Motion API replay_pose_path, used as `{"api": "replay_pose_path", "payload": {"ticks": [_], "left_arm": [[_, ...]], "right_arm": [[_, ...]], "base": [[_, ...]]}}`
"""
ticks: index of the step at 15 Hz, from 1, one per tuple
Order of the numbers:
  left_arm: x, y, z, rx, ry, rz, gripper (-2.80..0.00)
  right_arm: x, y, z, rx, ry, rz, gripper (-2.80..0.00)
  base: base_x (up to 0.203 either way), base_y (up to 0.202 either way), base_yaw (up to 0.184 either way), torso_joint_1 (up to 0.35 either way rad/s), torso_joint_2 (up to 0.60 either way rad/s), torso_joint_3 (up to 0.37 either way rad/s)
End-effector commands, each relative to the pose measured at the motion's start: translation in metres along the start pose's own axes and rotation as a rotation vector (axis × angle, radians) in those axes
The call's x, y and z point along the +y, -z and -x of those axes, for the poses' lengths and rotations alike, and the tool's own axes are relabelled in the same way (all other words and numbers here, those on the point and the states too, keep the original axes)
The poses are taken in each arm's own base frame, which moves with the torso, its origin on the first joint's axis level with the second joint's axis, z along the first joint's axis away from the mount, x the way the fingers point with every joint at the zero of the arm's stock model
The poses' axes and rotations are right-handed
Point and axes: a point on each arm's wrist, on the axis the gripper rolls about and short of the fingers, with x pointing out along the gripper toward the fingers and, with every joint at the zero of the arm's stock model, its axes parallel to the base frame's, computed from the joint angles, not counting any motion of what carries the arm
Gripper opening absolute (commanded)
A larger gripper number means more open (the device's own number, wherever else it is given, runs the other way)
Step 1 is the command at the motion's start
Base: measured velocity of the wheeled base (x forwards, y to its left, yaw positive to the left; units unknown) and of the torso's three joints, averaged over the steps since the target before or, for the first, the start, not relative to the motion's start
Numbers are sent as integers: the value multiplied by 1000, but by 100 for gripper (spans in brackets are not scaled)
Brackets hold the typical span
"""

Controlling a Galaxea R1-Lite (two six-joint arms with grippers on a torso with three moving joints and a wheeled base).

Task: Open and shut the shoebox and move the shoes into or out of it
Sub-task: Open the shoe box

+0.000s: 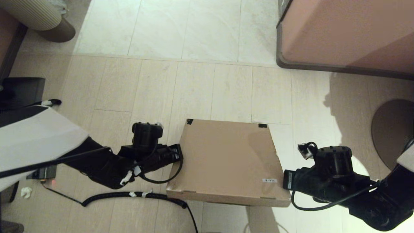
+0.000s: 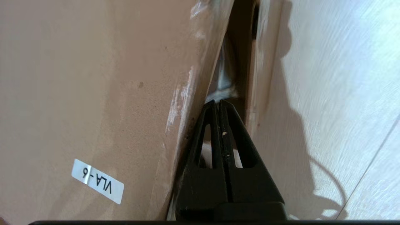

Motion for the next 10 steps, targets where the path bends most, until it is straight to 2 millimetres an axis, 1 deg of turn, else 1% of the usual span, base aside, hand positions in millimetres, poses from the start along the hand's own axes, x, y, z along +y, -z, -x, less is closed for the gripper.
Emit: {"api": "replay_pose_path", "payload": {"ticks": [1, 4, 7, 10], "left_arm": [[-6, -15, 14, -56, 22, 6, -280], [-13, -33, 24, -97, 41, 18, -280], [-22, -53, 27, -144, 63, 31, -280], [-30, -75, 27, -176, 74, 34, -280]], "right_arm": [[14, -30, 20, -84, -26, -8, -280], [20, -52, 31, -100, -22, -53, -280], [27, -69, 42, -106, -56, -143, -280], [38, -88, 54, -91, -129, -256, -280]], "base": [[0, 0, 0, 0, 0, 0], [0, 0, 0, 0, 0, 0], [0, 0, 0, 0, 0, 0], [0, 0, 0, 0, 0, 0]]}}
